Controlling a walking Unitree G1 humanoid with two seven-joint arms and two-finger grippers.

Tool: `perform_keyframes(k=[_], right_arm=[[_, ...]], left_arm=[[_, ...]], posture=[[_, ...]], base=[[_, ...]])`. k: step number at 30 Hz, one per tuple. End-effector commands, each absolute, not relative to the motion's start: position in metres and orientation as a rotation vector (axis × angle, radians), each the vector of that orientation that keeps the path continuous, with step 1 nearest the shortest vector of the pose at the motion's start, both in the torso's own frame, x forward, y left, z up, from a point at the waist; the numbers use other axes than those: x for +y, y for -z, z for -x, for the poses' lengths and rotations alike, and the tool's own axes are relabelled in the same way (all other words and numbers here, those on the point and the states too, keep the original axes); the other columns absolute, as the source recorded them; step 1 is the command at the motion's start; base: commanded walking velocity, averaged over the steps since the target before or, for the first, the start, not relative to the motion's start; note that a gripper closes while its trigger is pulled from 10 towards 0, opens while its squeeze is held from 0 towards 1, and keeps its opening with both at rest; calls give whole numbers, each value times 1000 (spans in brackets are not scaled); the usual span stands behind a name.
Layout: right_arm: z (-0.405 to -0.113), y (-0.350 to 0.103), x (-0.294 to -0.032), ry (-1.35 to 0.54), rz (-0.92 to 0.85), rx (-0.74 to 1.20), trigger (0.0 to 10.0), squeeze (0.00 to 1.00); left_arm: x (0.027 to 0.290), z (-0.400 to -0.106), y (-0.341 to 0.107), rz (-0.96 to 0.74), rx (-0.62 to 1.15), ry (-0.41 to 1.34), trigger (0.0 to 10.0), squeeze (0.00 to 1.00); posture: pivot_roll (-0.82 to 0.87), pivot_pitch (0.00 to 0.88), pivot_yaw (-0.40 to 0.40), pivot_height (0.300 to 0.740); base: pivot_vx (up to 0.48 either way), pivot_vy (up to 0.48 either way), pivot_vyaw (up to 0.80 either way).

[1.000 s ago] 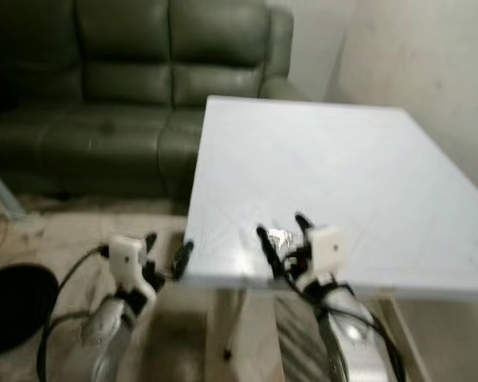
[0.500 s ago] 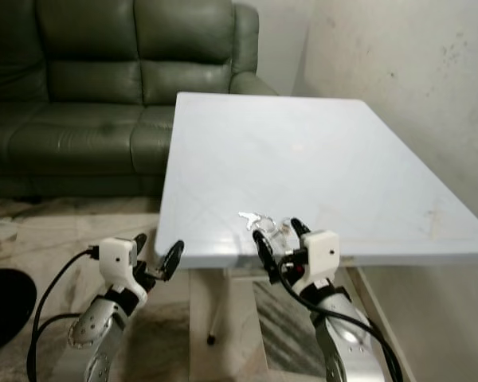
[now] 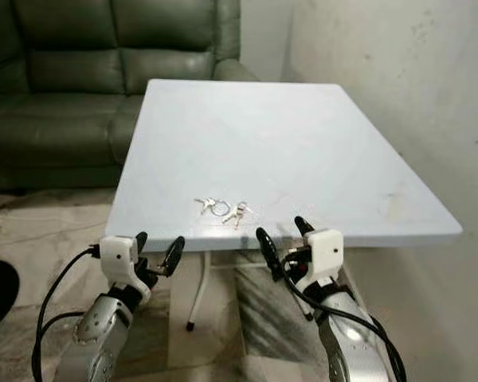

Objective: Hang keys on a hook

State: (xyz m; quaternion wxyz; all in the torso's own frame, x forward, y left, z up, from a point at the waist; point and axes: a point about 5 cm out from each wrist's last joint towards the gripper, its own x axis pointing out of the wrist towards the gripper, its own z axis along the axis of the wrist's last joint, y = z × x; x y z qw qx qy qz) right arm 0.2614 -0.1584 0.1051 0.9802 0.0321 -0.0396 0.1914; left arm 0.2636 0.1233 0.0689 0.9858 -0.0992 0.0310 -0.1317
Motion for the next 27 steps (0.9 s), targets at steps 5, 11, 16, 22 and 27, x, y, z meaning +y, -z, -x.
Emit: perform_keyframes(k=[5, 11, 16, 22, 27], right_arm=[[-263, -108, -160, -386, -64, -83, 10000, 0], [-266, -110, -160, -383, -58, -82, 10000, 0], [-273, -109, -159, -341, -52, -41, 10000, 0], [-280, -108, -155, -284, -67, 0, 10000, 0], [-284, -107, -147, -284, -69, 29, 10000, 0]], left_arm=[[121, -266, -69, 188, 75, 262, 10000, 0], [116, -266, -69, 165, 88, 320, 10000, 0], [115, -266, -69, 142, 99, 354, 10000, 0], [120, -269, -71, 154, 93, 324, 10000, 0], [120, -270, -73, 147, 91, 323, 10000, 0]], posture=[[-24, 15, -72, 740], [-20, 13, -71, 740], [-16, 12, -69, 740], [-11, 9, -70, 740], [-9, 7, -72, 740]], base=[[0, 0, 0], [0, 0, 0], [0, 0, 0], [0, 0, 0], [0, 0, 0]])
